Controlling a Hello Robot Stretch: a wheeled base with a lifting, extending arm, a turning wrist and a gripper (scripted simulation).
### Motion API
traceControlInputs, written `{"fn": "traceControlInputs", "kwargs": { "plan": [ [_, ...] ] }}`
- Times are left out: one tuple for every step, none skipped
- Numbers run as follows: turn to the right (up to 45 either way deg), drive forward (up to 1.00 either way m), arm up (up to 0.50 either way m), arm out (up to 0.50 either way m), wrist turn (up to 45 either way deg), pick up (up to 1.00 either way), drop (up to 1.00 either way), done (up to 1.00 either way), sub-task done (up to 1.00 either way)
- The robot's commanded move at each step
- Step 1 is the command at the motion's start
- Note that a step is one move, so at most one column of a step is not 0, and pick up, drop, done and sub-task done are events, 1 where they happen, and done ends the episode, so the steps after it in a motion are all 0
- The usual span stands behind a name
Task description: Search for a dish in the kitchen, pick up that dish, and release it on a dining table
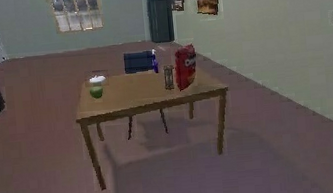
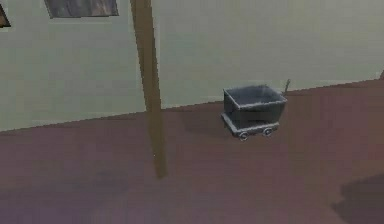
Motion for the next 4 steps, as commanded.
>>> {"fn": "traceControlInputs", "kwargs": {
  "plan": [
    [0.0,0.20,0.00,0.00,0.0,0.00,0.00,0.00,0.00],
    [-45.0,0.00,0.00,0.00,0.0,0.00,0.00,0.00,0.00],
    [-9.0,0.00,0.00,0.00,0.0,0.00,0.00,0.00,0.00],
    [0.0,0.65,0.00,0.00,0.0,0.00,0.00,0.00,0.00]
  ]
}}
